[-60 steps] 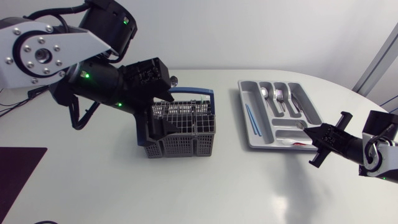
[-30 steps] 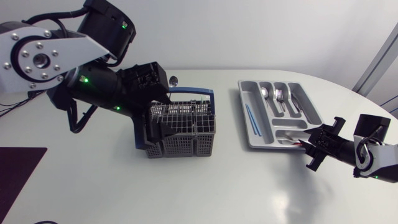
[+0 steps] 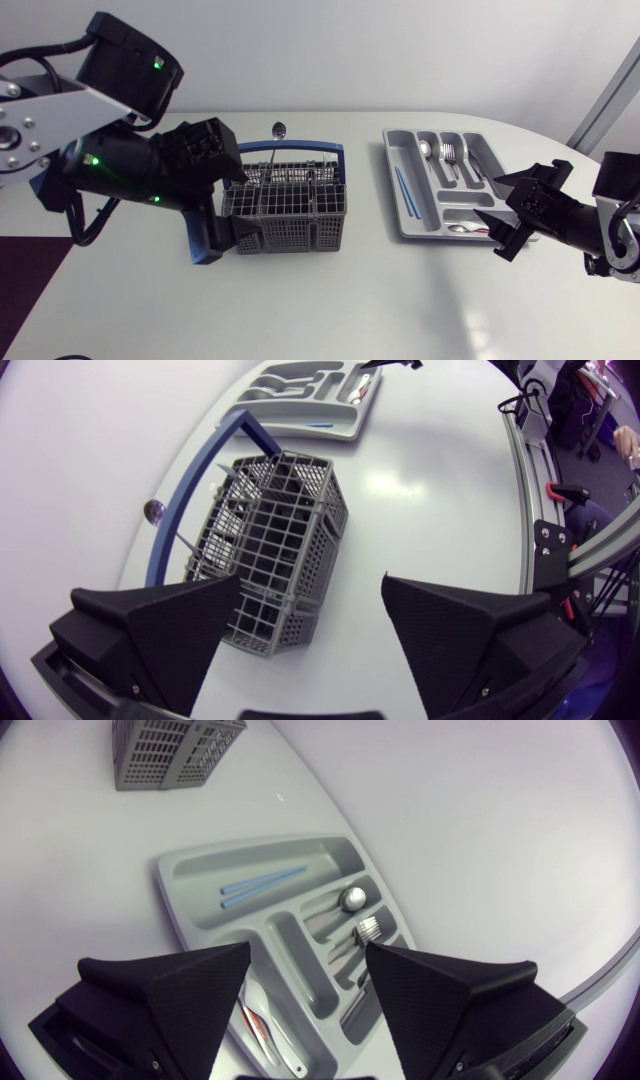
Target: Unload the cutlery basket into the drawer organizer.
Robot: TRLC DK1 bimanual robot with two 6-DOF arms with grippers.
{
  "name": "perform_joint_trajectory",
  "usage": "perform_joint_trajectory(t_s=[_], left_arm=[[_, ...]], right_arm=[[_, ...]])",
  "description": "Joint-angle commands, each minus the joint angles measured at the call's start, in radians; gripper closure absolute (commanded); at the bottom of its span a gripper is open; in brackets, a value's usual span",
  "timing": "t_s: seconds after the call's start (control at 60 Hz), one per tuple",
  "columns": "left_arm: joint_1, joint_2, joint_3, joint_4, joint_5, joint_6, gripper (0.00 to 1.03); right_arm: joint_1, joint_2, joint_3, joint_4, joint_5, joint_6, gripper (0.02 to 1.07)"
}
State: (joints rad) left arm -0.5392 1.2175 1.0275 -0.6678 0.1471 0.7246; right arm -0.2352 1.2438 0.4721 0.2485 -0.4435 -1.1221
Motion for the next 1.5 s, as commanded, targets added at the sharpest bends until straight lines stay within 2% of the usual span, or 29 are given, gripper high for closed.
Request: perform_joint_trajectory(t_s=[0.0,0.067,0.133,0.233,0.3,0.367,0.433,0.467,0.617,0.75,1.033,1.3,1.483], left_arm=[[0.025,-0.015,-0.06,-0.012,-0.015,-0.045,0.1],[0.045,-0.016,-0.087,-0.012,-0.02,-0.047,0.15],[0.062,-0.016,-0.115,-0.01,-0.023,-0.051,0.23],[0.076,-0.018,-0.136,0.007,-0.024,-0.07,0.38],[0.087,-0.018,-0.145,0.033,-0.023,-0.083,0.51],[0.097,-0.015,-0.168,0.106,-0.023,-0.102,0.69],[0.111,0.001,-0.179,0.155,-0.023,-0.126,0.88],[0.111,0.007,-0.182,0.169,-0.023,-0.128,0.93],[0.14,0.08,-0.184,0.266,-0.023,-0.139,0.97],[0.159,0.157,-0.167,0.3,-0.024,-0.139,0.98],[0.163,0.229,-0.165,0.353,-0.024,-0.139,0.98],[0.173,0.221,-0.161,0.358,-0.024,-0.139,0.99],[0.177,0.102,-0.155,0.29,-0.026,-0.14,0.99]], right_arm=[[0.059,-0.049,0.014,-0.052,0.005,0.094,0.2],[0.125,-0.07,0.022,-0.091,0.025,0.16,0.2],[0.192,-0.076,0.022,-0.106,0.049,0.212,0.23],[0.289,-0.076,0.033,-0.098,0.088,0.3,0.5],[0.356,-0.075,0.042,-0.092,0.111,0.352,0.7],[0.418,-0.067,0.06,-0.091,0.134,0.403,0.91],[0.473,-0.064,0.077,-0.091,0.137,0.452,0.94],[0.501,-0.06,0.086,-0.091,0.143,0.472,0.94],[0.62,-0.024,0.134,-0.075,0.175,0.536,1.01],[0.7,0.065,0.175,-0.008,0.236,0.57,1.01],[0.78,0.276,0.241,0.113,0.269,0.593,1.01],[0.79,0.356,0.267,0.107,0.275,0.565,1.01],[0.76,0.232,0.266,0.106,0.269,0.584,1.01]])
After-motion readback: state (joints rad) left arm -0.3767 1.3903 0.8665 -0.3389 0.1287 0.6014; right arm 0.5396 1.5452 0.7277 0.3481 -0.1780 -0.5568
